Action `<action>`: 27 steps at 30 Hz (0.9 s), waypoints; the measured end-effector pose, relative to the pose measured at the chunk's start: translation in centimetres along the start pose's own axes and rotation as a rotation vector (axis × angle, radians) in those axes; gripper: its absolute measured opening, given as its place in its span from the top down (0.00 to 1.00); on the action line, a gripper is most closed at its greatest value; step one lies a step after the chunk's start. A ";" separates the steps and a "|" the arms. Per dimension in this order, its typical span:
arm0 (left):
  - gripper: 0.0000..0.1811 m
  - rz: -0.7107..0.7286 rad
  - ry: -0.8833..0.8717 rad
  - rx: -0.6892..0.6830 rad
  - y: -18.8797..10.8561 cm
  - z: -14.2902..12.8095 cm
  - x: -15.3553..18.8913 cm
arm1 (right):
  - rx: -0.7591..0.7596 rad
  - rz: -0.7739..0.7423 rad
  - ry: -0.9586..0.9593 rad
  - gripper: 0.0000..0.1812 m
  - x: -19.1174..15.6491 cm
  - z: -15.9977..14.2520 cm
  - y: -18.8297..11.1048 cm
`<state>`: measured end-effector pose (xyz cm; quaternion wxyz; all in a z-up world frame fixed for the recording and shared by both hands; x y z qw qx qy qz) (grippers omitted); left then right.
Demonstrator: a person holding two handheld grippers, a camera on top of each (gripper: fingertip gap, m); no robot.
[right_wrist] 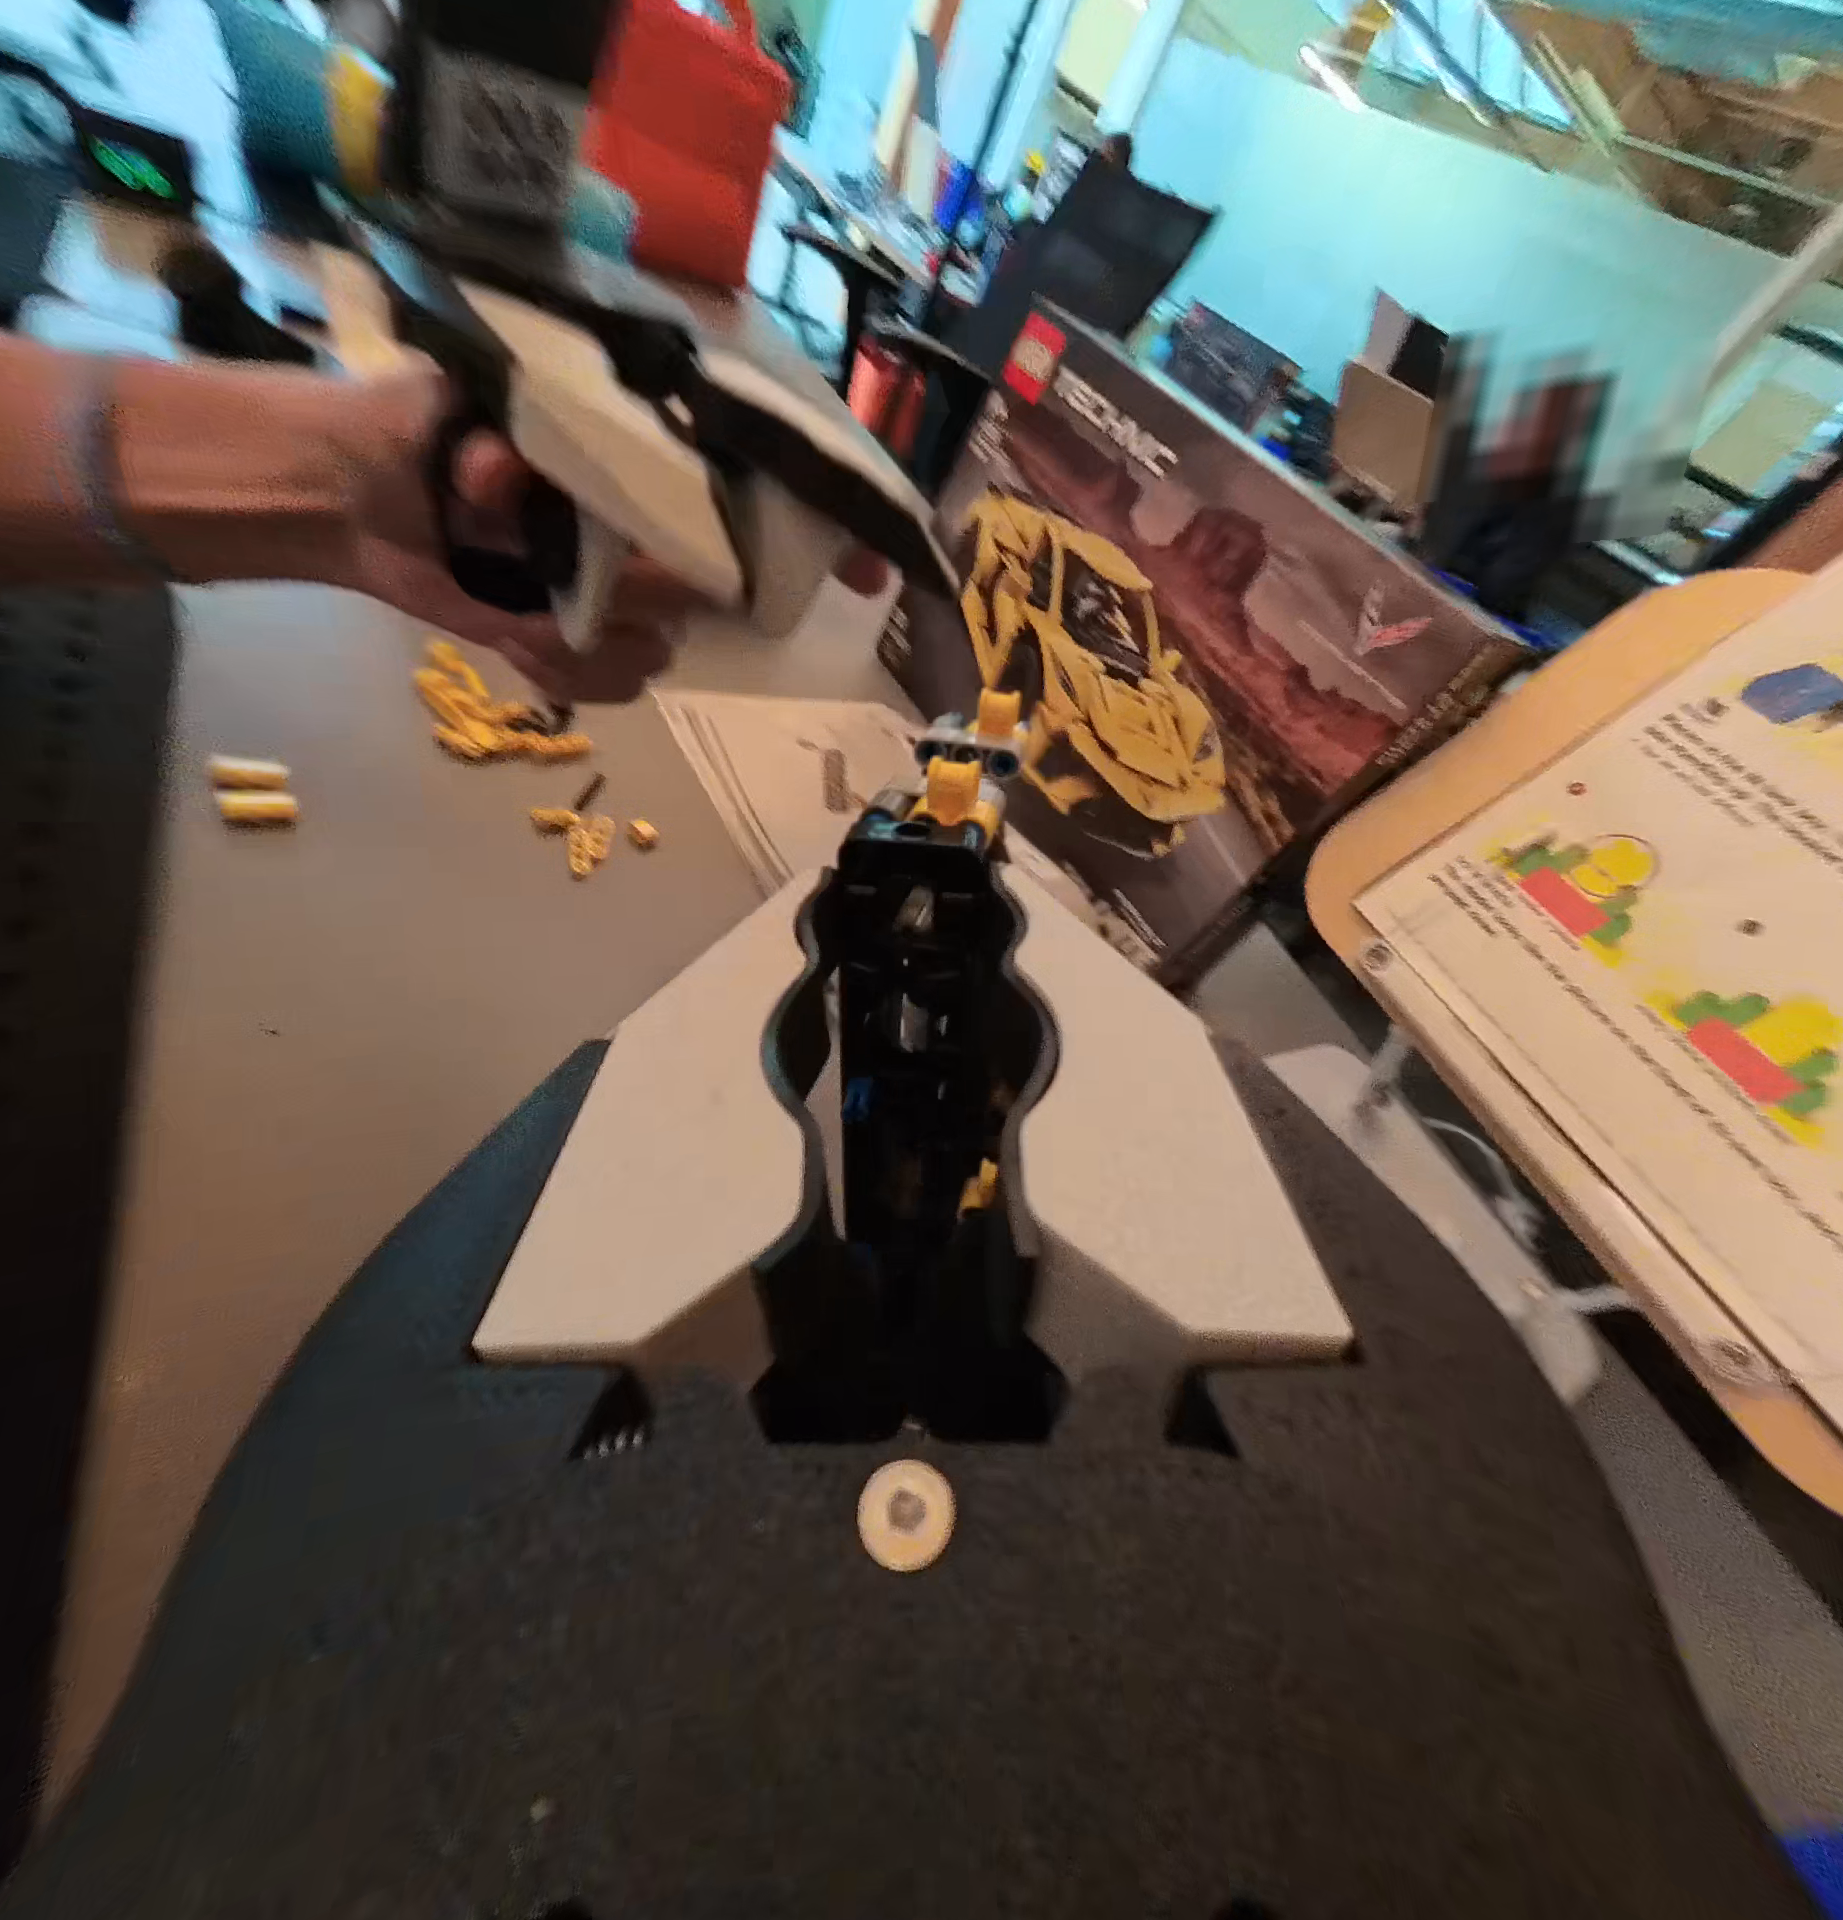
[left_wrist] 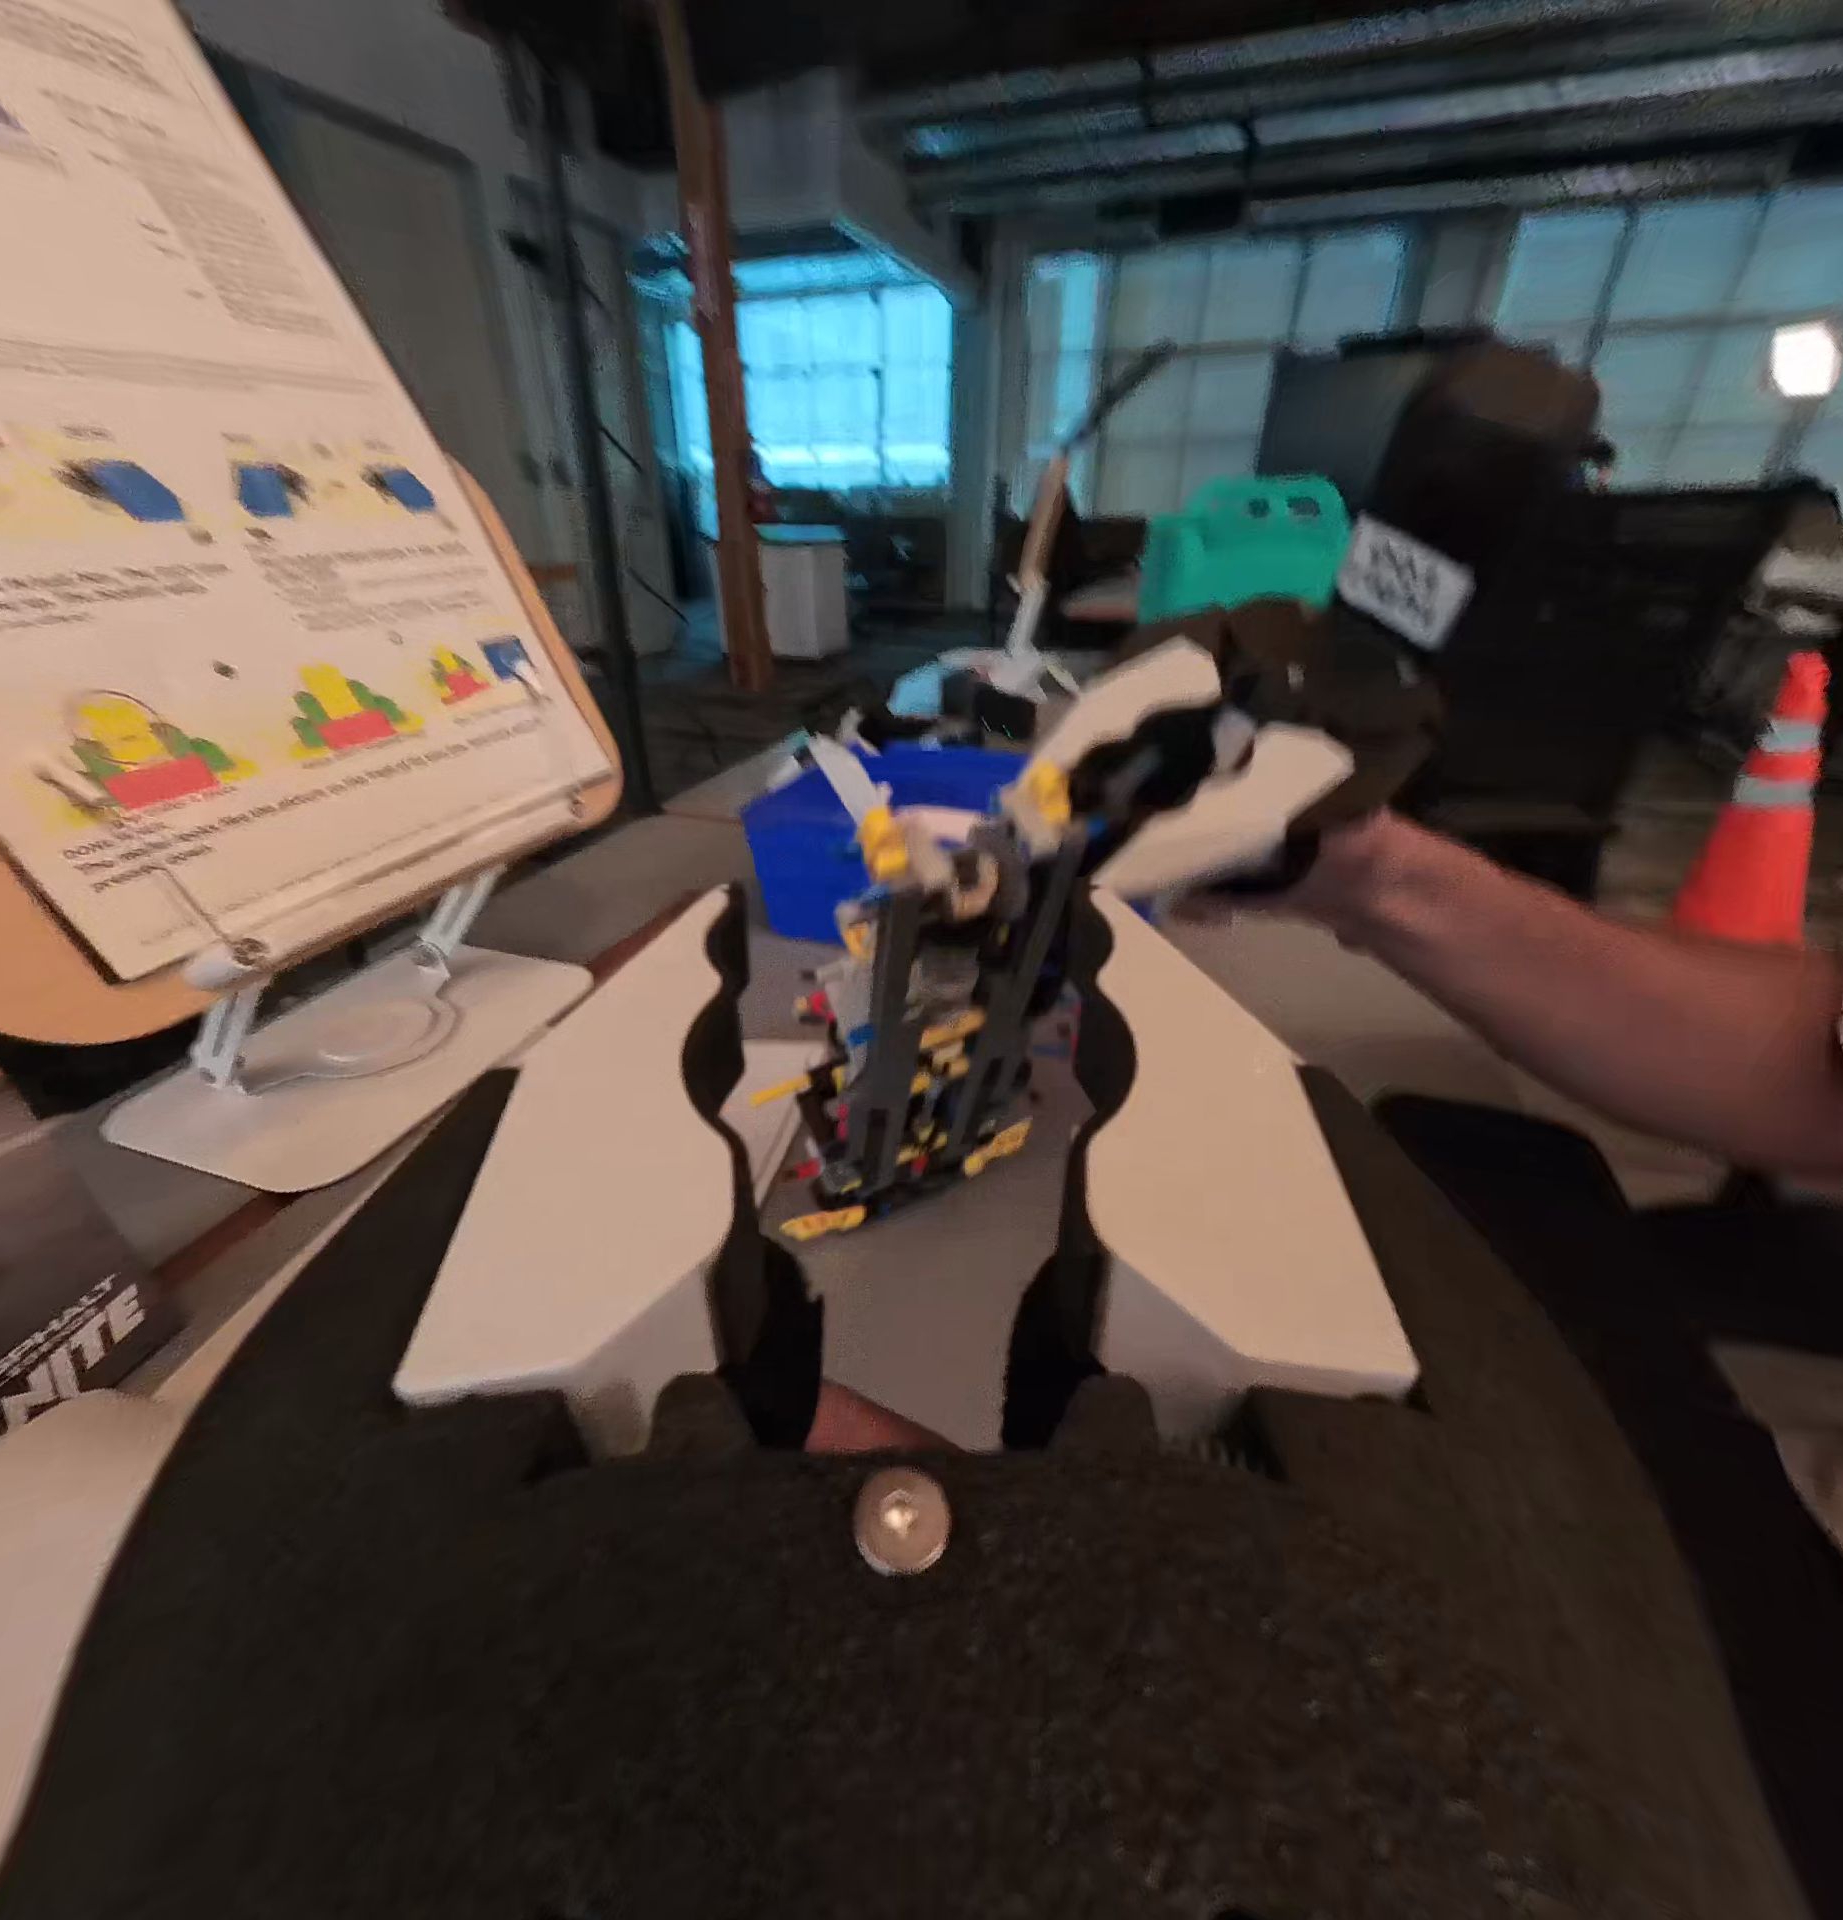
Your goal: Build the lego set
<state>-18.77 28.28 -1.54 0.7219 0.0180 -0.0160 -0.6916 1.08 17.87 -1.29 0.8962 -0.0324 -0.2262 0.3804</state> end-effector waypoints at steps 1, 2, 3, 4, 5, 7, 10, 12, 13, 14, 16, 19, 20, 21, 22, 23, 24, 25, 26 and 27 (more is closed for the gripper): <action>0.64 -0.046 0.015 -0.047 0.6 -0.6 -0.7 | 0.036 0.051 0.030 0.86 0.6 0.1 -0.3; 0.62 -0.099 0.014 -0.079 1.2 -1.3 -1.2 | 0.066 0.109 0.066 0.86 1.2 0.2 -0.5; 0.61 -0.168 -0.009 -0.092 1.9 -1.9 -1.4 | 0.092 0.178 0.099 0.86 1.7 0.3 -0.6; 0.61 -0.233 -0.046 -0.082 2.5 -2.2 -1.5 | 0.112 0.244 0.123 0.86 2.0 0.4 -0.5; 0.61 -0.301 -0.076 -0.070 3.0 -2.5 -1.4 | 0.137 0.296 0.146 0.86 2.3 0.5 -0.4; 0.61 -0.375 -0.118 -0.045 3.9 -2.8 -1.2 | 0.188 0.408 0.195 0.86 2.8 0.5 0.0; 0.66 -0.419 -0.143 0.025 4.5 -2.5 -0.5 | 0.233 0.531 0.253 0.86 3.0 0.2 1.0; 0.82 -0.400 -0.113 0.057 4.5 -2.5 -0.3 | 0.271 0.542 0.292 0.86 3.4 -0.1 1.6; 0.82 -0.351 -0.113 0.065 4.5 -2.5 -0.5 | 0.279 0.521 0.308 0.86 3.7 -0.3 1.7; 0.83 -0.303 -0.113 0.066 4.5 -2.5 -0.7 | 0.278 0.478 0.327 0.86 4.0 -0.4 1.9; 0.83 -0.210 -0.119 0.072 4.3 -2.6 -1.0 | 0.266 0.348 0.351 0.86 4.4 -0.6 2.1; 0.84 -0.105 -0.128 0.065 4.1 -2.6 -1.0 | 0.232 0.148 0.373 0.84 3.8 -0.4 2.1; 0.84 -0.069 -0.126 0.057 4.1 -2.6 -1.0 | 0.225 0.051 0.365 0.81 3.5 -0.4 2.0; 0.84 -0.045 -0.119 0.055 4.1 -2.5 -1.0 | 0.221 -0.040 0.356 0.81 3.0 -0.3 1.7; 0.84 -0.028 -0.112 0.055 4.0 -2.5 -0.9 | 0.203 -0.123 0.344 0.83 2.4 -0.3 1.6; 0.84 -0.015 -0.108 0.057 4.0 -2.5 -0.7 | 0.177 -0.178 0.311 0.84 1.6 -0.3 1.6; 0.84 -0.007 -0.107 0.058 4.0 -2.5 -0.6 | 0.151 -0.226 0.271 0.83 0.8 -0.2 1.7; 0.84 -0.005 -0.105 0.059 4.1 -2.5 -0.4 | 0.115 -0.297 0.233 0.83 0.3 -0.2 1.8; 0.84 -0.001 -0.101 0.058 4.1 -2.4 -0.3 | 0.085 -0.354 0.184 0.83 -0.1 -0.2 2.0; 0.84 0.011 -0.098 0.057 4.0 -2.4 -0.3 | 0.070 -0.386 0.142 0.86 -0.4 0.0 2.1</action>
Point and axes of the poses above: each gripper's, where its closed fingertips meet, y out along the fingers, z out of its top, x = y × z across the jaws, the point moved 9 cm from there along -y, back along the fingers, and after that the axes turned 5 degrees about z, right-handed, at the moved point
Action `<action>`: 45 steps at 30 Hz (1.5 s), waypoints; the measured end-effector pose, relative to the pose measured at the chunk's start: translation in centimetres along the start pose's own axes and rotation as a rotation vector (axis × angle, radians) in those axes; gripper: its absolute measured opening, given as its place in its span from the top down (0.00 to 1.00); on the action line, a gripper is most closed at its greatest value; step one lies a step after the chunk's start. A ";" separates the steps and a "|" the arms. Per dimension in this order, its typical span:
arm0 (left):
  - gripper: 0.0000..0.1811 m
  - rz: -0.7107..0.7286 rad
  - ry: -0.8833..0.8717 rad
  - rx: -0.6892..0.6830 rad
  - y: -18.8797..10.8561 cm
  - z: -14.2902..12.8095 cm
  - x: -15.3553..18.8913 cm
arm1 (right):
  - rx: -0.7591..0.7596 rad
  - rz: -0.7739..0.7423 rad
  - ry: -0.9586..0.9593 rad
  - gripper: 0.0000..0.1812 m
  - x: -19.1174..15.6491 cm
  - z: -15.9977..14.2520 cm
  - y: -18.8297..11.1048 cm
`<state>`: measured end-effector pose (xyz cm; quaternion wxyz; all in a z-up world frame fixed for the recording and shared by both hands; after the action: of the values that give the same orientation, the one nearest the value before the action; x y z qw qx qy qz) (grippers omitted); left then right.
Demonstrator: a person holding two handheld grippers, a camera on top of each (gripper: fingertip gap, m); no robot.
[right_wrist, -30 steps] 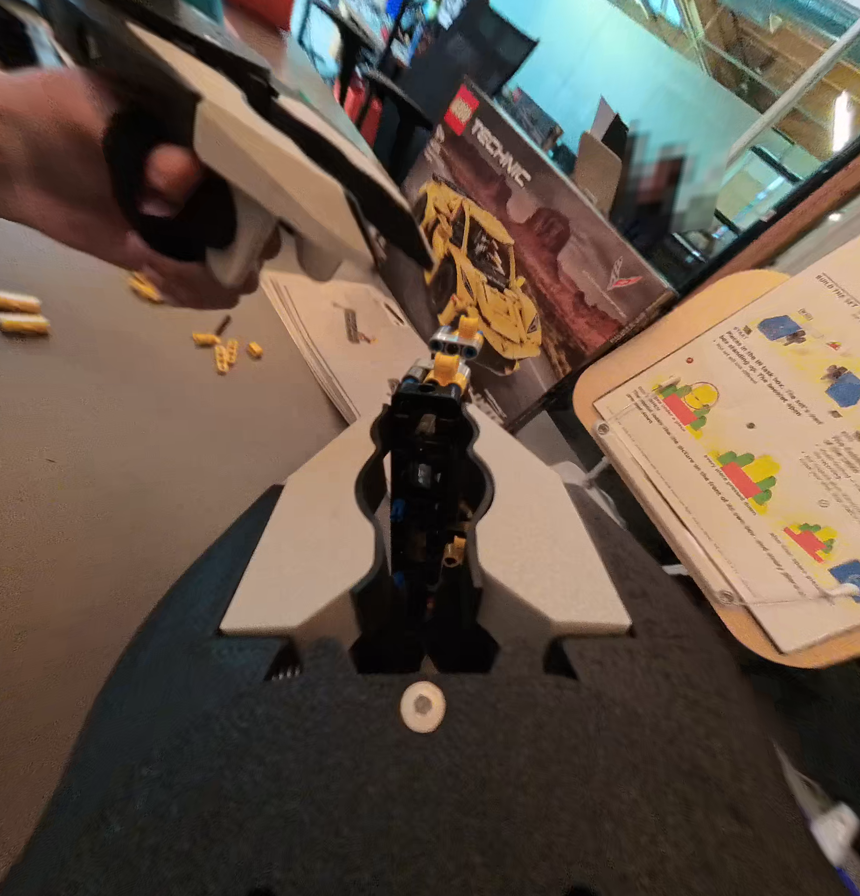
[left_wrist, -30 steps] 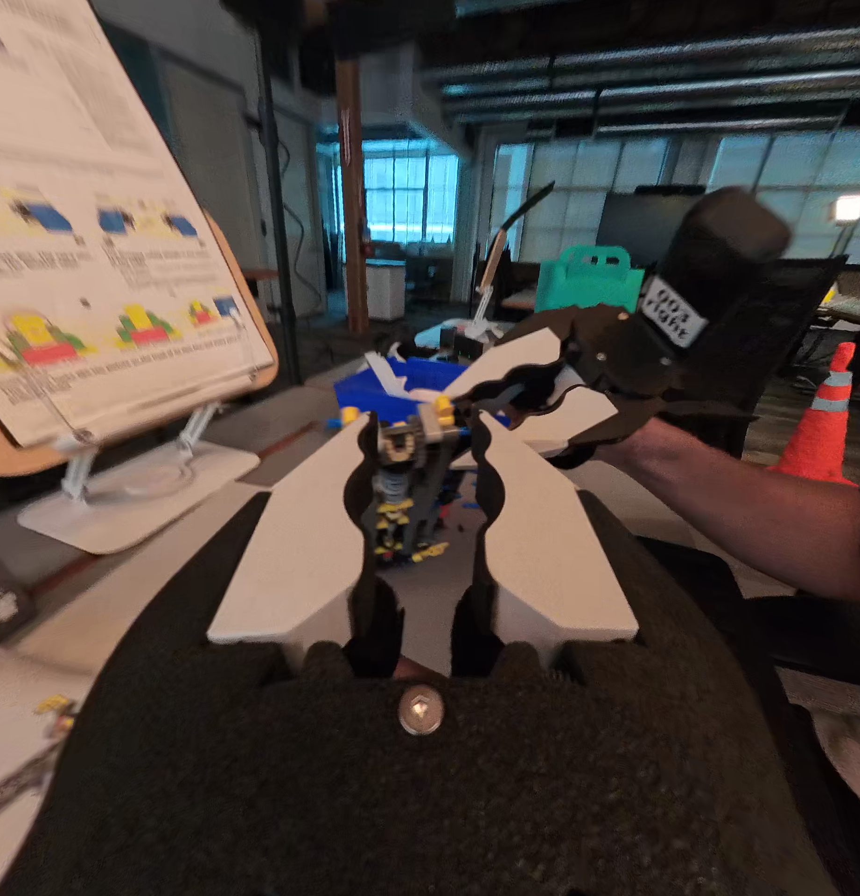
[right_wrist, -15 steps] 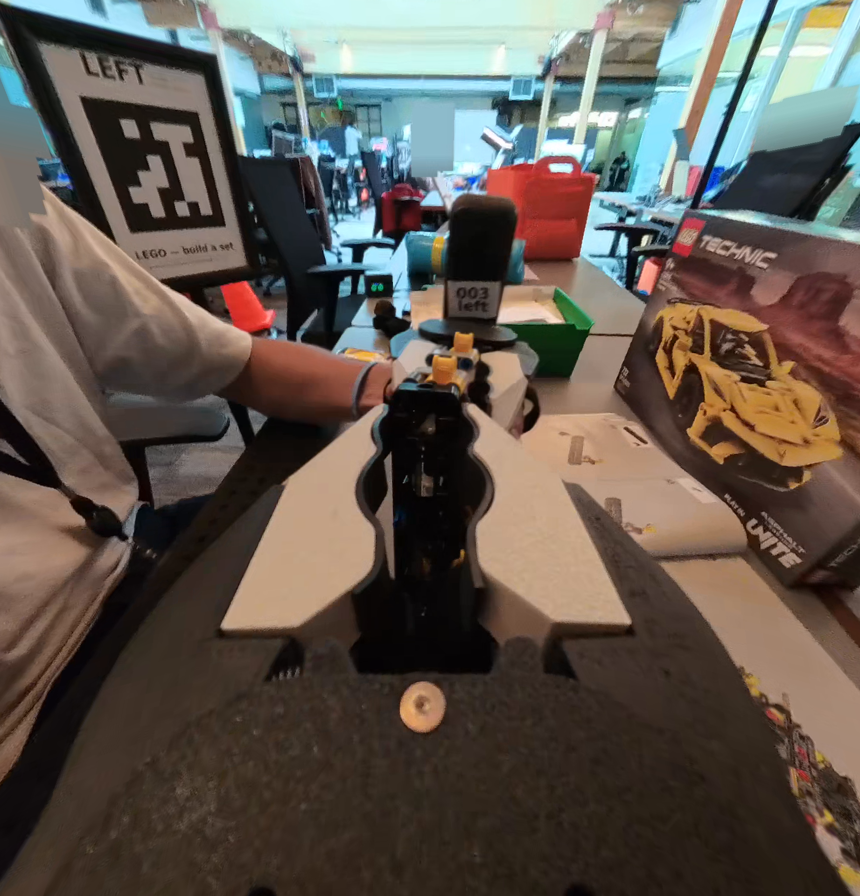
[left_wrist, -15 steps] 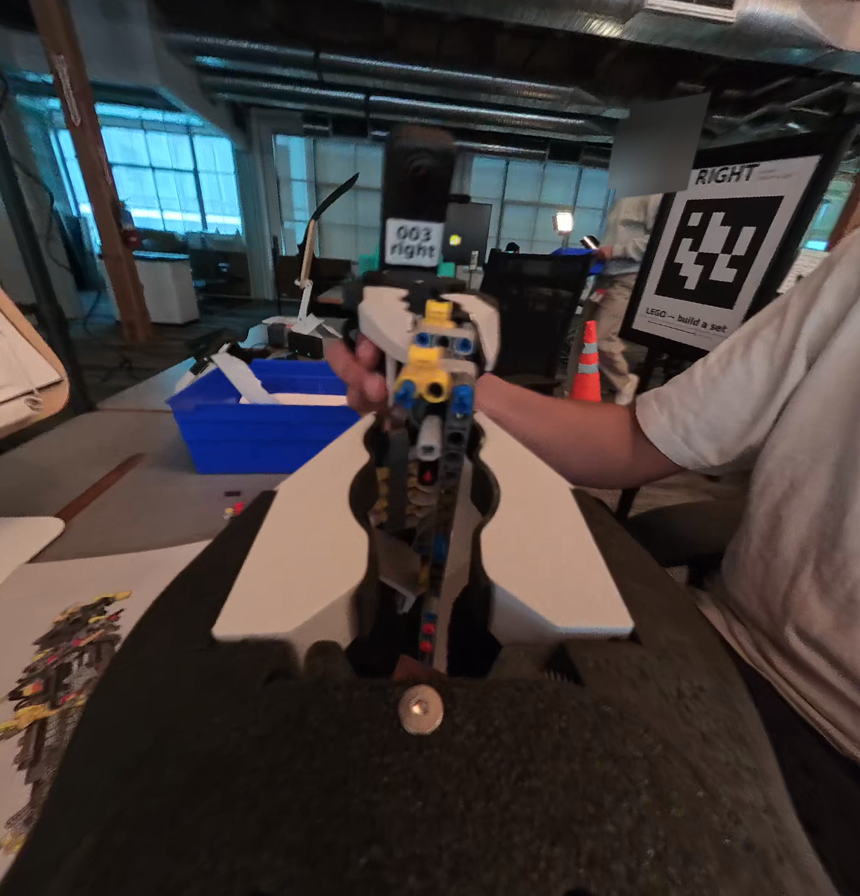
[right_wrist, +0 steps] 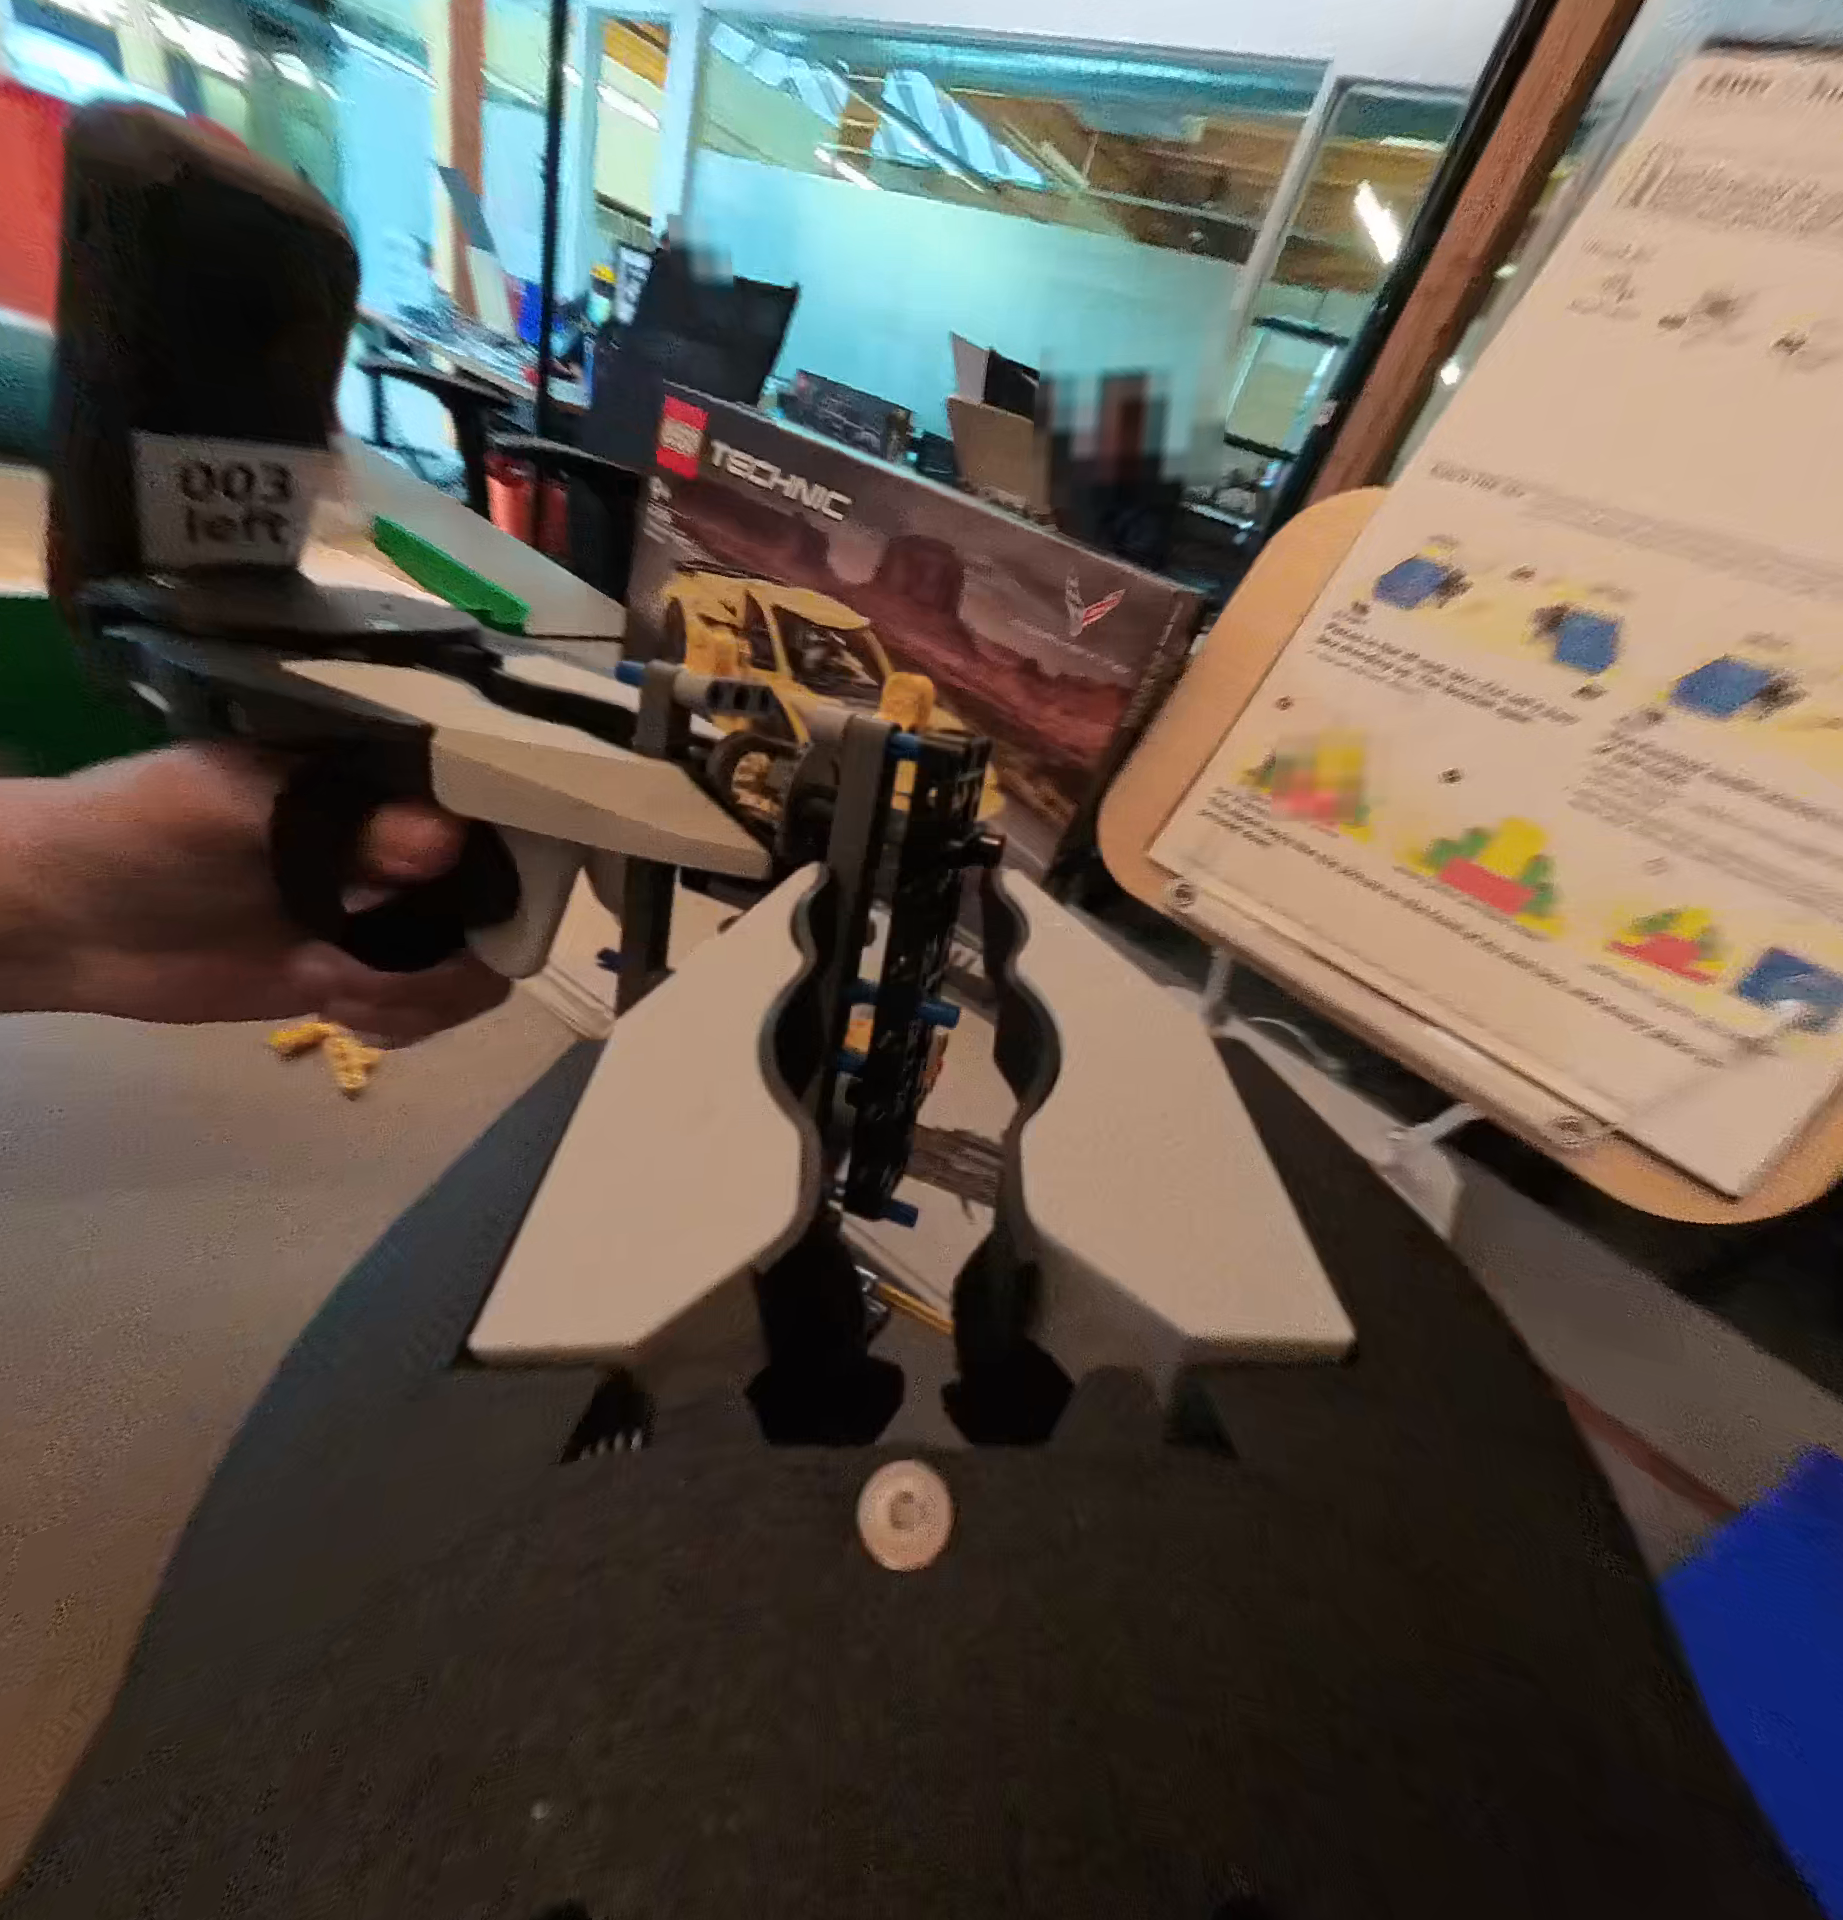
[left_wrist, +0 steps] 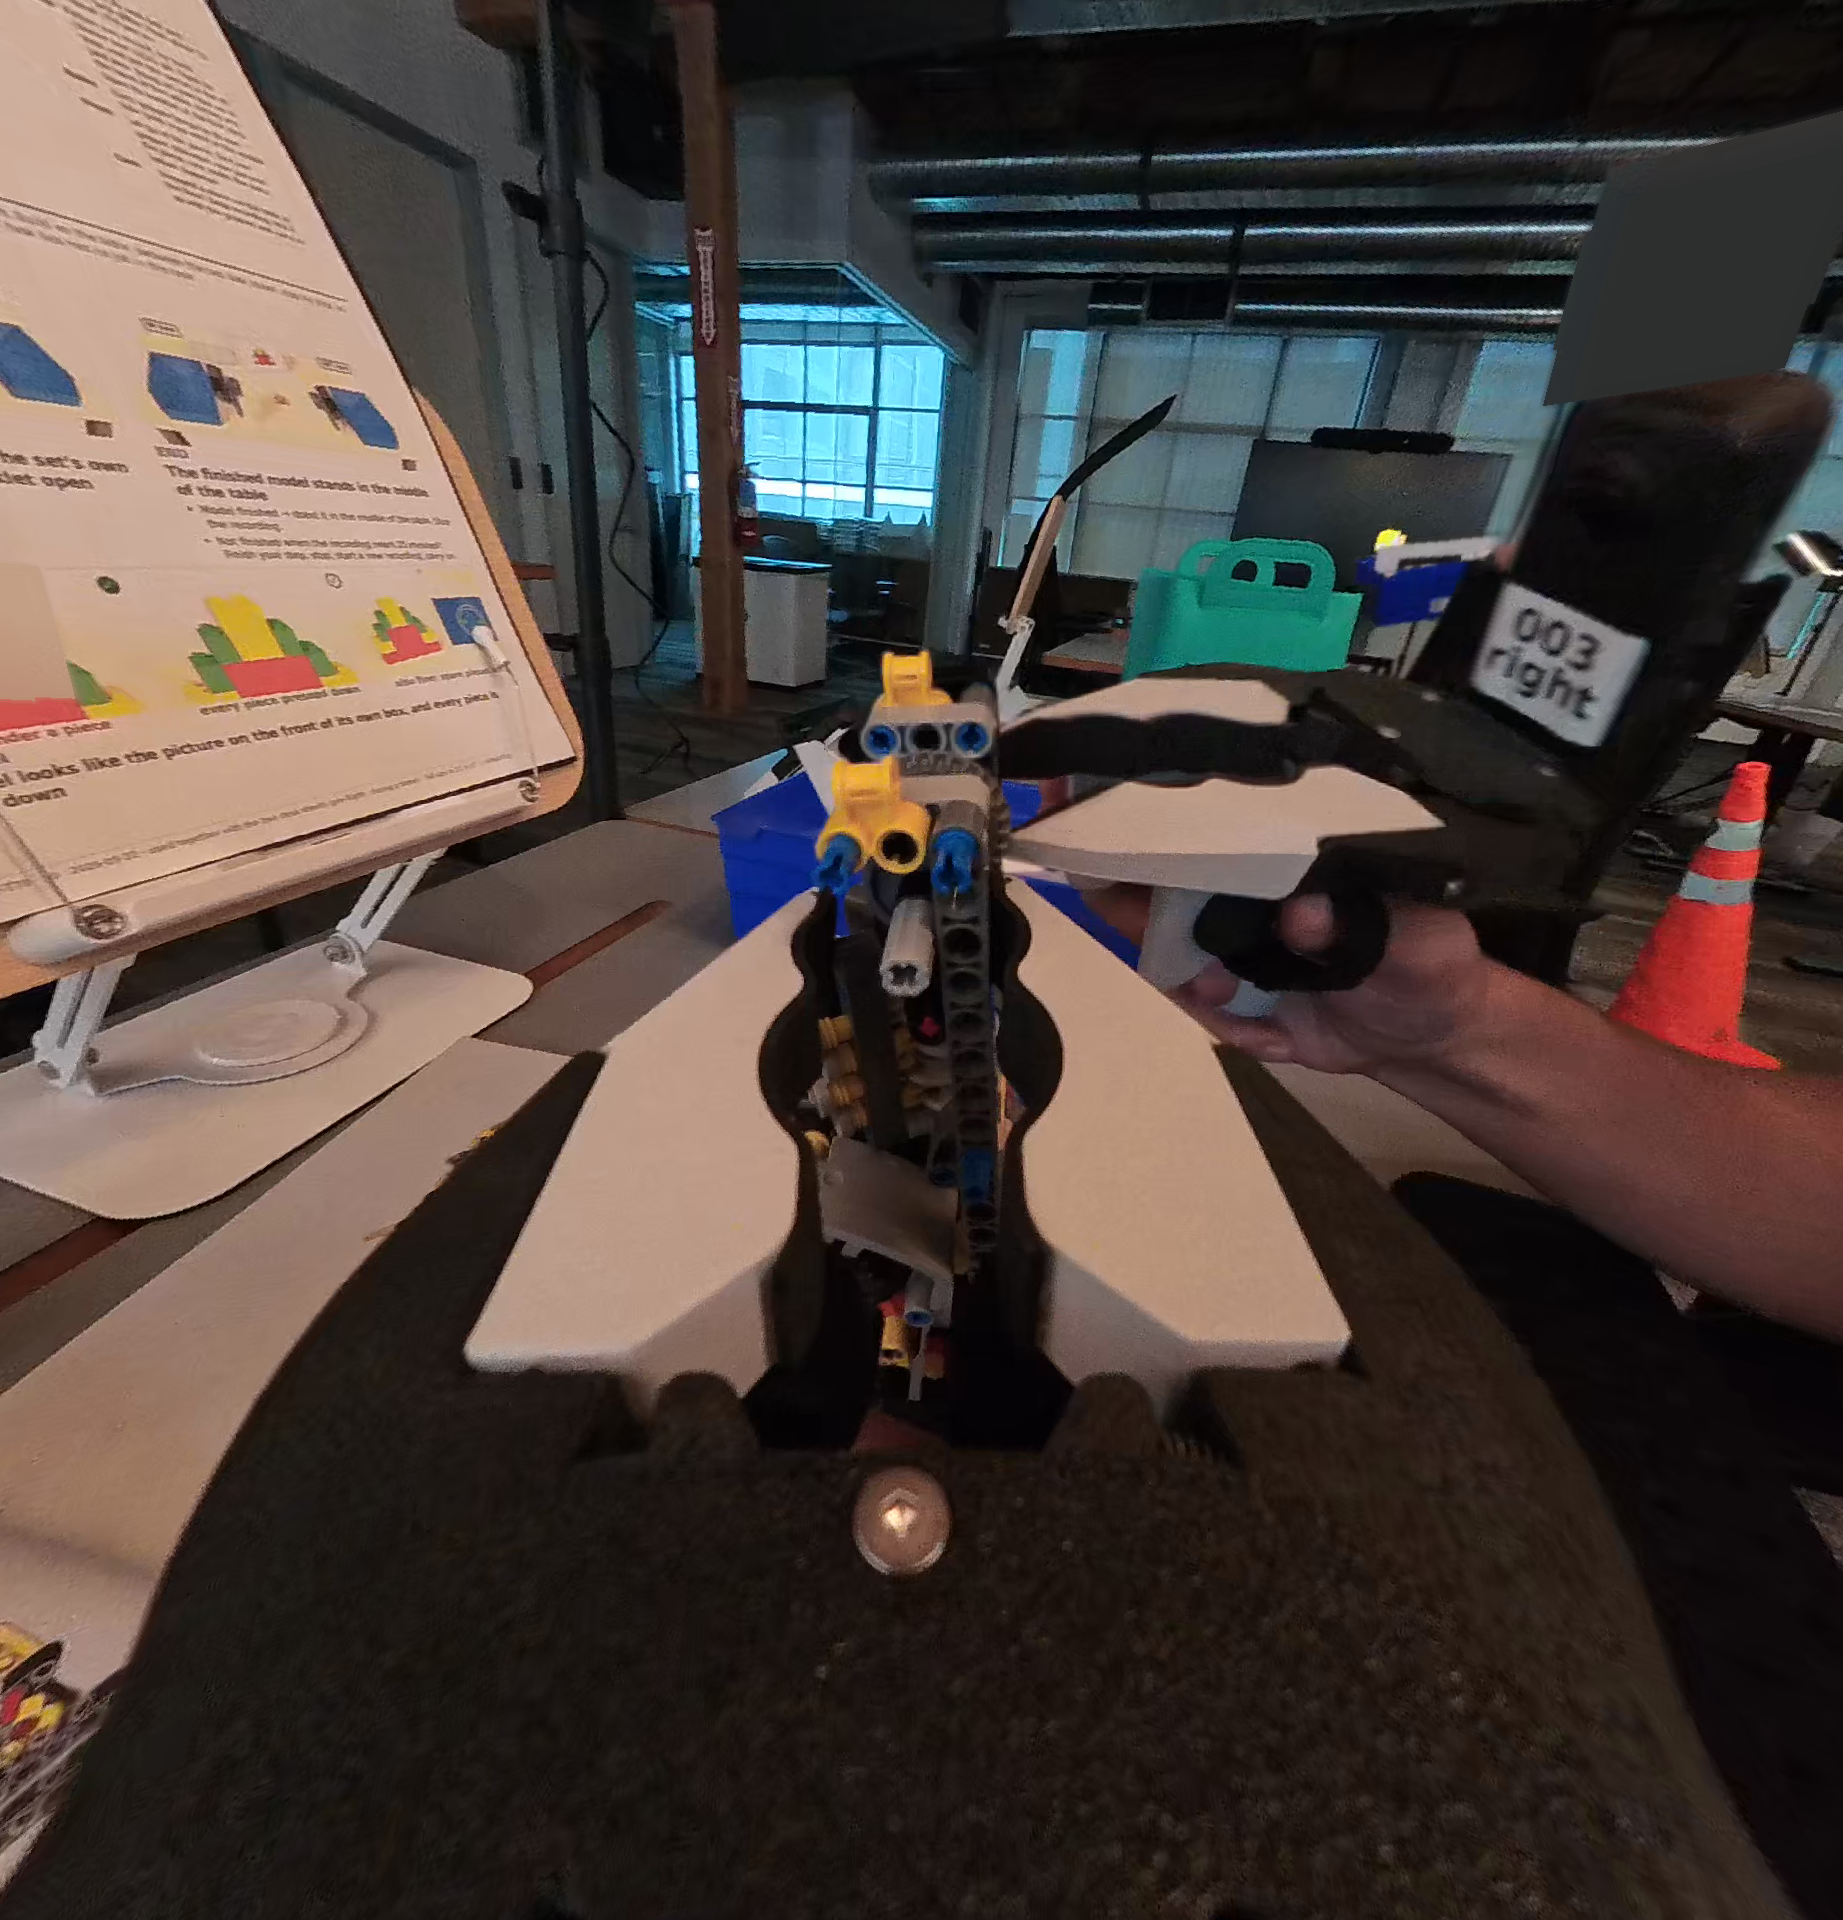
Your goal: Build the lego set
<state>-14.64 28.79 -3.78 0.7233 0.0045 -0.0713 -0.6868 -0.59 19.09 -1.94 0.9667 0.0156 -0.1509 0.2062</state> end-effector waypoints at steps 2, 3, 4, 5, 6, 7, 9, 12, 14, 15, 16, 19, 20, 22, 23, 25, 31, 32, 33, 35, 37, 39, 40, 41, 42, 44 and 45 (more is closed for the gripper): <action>0.84 0.006 -0.007 -0.001 -0.1 0.0 -0.1 | -0.029 -0.046 -0.064 0.85 -0.4 0.4 0.3; 0.84 0.005 -0.002 -0.001 -0.1 0.0 -0.1 | -0.037 -0.054 -0.074 0.84 -0.5 0.6 0.3; 0.84 0.012 0.006 -0.001 -0.2 0.0 0.0 | -0.051 -0.062 -0.083 0.84 -0.7 0.8 0.5; 0.84 0.021 0.013 -0.001 -0.2 0.0 0.0 | -0.063 -0.063 -0.091 0.82 -0.9 0.9 0.6; 0.84 0.032 0.018 -0.002 -0.3 0.0 0.1 | -0.079 -0.053 -0.093 0.78 -1.1 0.9 0.8; 0.85 0.038 0.020 0.001 -0.3 0.0 0.1 | -0.095 -0.052 -0.091 0.77 -1.2 1.0 0.8; 0.88 0.046 0.013 0.010 -0.4 0.0 0.2 | -0.119 -0.051 -0.066 0.78 -1.1 0.8 0.8; 0.88 0.024 0.031 0.027 -0.3 -0.1 0.8 | -0.161 -0.033 -0.012 0.80 -1.0 0.2 1.1; 0.88 0.042 0.037 0.022 -0.3 -0.1 0.7 | -0.151 -0.036 -0.023 0.82 -1.2 0.1 1.3; 0.88 0.039 0.030 0.022 -0.3 -0.1 0.6 | -0.152 -0.041 -0.037 0.82 -1.3 0.1 1.4; 0.88 0.035 0.019 0.023 -0.4 -0.1 0.5 | -0.155 -0.047 -0.050 0.83 -1.3 0.2 1.4; 0.88 0.044 0.018 0.022 -0.4 -0.1 0.6 | -0.151 -0.073 -0.034 0.86 -1.5 0.3 1.4; 0.88 0.052 0.016 0.022 -0.3 -0.1 0.6 | -0.144 -0.092 -0.021 0.86 -1.6 0.2 1.4; 0.88 0.058 0.006 0.021 -0.4 -0.2 0.6 | -0.131 -0.124 -0.014 0.87 -1.8 0.2 1.4; 0.88 0.061 0.007 0.019 -0.4 -0.1 0.5 | -0.132 -0.130 -0.016 0.88 -1.8 0.2 1.4; 0.88 0.064 0.005 0.012 -0.4 -0.1 0.5 | -0.134 -0.133 -0.002 0.88 -1.8 0.2 1.5; 0.89 0.093 0.027 0.017 -0.3 -0.1 0.9 | -0.140 -0.168 -0.021 0.88 -2.1 0.1 1.6; 0.88 0.102 0.044 0.016 -0.3 -0.1 1.0 | -0.143 -0.172 -0.024 0.88 -2.1 0.0 1.6; 0.89 0.107 0.059 0.014 -0.4 0.0 1.0 | -0.140 -0.169 -0.029 0.88 -2.1 0.0 1.6; 0.88 0.099 0.068 0.010 -0.3 0.0 1.0 | -0.137 -0.152 -0.012 0.88 -1.8 0.1 1.6; 0.88 0.047 0.071 -0.005 -0.5 0.4 1.0 | -0.121 -0.126 0.015 0.88 -1.7 0.2 1.3; 0.86 -0.016 0.073 -0.026 -1.1 1.3 0.7 | -0.107 -0.107 0.045 0.88 -1.6 0.4 1.0; 0.81 -0.033 0.073 -0.008 -1.7 2.0 0.5 | -0.097 -0.110 0.059 0.88 -1.5 0.5 0.8; 0.77 -0.049 0.058 0.014 -2.3 2.8 0.2 | -0.079 -0.113 0.069 0.88 -1.6 0.6 0.6; 0.74 -0.073 0.034 0.023 -2.7 3.4 -0.1 | -0.072 -0.111 0.075 0.88 -1.7 0.6 0.6; 0.72 -0.102 0.015 0.005 -2.9 3.7 -0.3 | -0.079 -0.107 0.054 0.88 -2.7 0.6 0.6; 0.72 -0.118 0.027 -0.008 -2.9 3.6 -0.1 | -0.078 -0.113 0.025 0.88 -3.4 0.6 0.7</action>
<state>-17.88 29.01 -0.56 0.6823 0.0150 -0.0582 -0.7286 -4.01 18.29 -2.42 0.9785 -0.0160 -0.1459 0.1453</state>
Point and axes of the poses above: each gripper's, where its closed fingertips meet, y out along the fingers, z out of its top, x = y × z across the jaws, the point moved 9 cm from there along -y, back along the fingers, and after that the axes turned 5 degrees about z, right-handed, at the moved point
